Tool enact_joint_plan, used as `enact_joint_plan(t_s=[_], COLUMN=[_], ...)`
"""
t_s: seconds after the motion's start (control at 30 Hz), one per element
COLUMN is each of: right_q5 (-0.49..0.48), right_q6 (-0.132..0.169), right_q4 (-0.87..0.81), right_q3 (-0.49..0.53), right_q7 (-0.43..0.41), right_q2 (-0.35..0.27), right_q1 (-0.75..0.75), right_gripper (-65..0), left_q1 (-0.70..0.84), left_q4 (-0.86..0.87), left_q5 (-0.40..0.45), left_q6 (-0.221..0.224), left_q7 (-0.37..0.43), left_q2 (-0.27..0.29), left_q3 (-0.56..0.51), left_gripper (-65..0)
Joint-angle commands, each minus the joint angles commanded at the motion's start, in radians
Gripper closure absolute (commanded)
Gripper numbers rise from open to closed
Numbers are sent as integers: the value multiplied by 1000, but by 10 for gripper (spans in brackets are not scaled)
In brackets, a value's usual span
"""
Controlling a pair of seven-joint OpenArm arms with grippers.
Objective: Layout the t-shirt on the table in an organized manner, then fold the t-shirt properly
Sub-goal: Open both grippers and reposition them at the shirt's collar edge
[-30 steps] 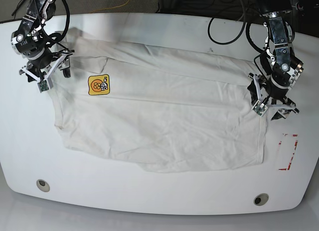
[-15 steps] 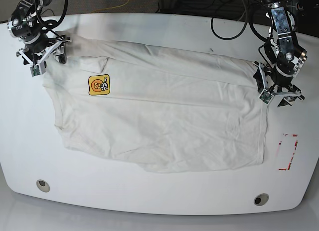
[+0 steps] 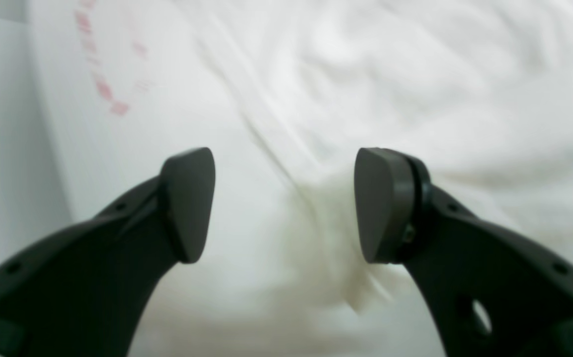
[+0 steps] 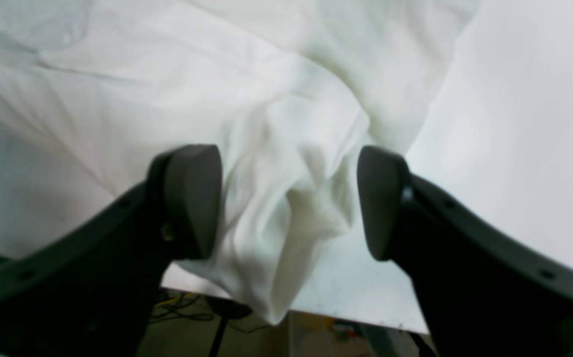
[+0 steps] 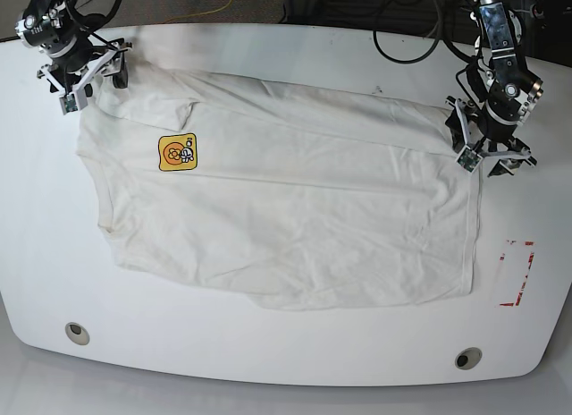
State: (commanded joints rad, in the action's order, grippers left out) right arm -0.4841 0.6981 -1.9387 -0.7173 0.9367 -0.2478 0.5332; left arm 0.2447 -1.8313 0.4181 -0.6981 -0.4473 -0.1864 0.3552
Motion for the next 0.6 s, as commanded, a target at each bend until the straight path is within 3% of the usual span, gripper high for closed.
enact_joint_plan(t_s=[0.13, 0.4, 0.6], right_q5=[0, 0, 0], right_q6=[0, 0, 0], right_q4=[0, 0, -2], right_q3=[-3, 2, 3], right_q7=[-3, -5, -5], right_q2=[20, 34, 34], right_q1=[32, 71, 46], right_gripper=[-409, -331, -325], left_q1=[11, 11, 11], left_q4=[0, 0, 0], left_q5=[0, -2, -3], left_q6=[0, 0, 0], left_q7=[0, 0, 0], left_q2=[2, -2, 0], left_q3=[0, 0, 0], left_gripper=[-415, -415, -415])
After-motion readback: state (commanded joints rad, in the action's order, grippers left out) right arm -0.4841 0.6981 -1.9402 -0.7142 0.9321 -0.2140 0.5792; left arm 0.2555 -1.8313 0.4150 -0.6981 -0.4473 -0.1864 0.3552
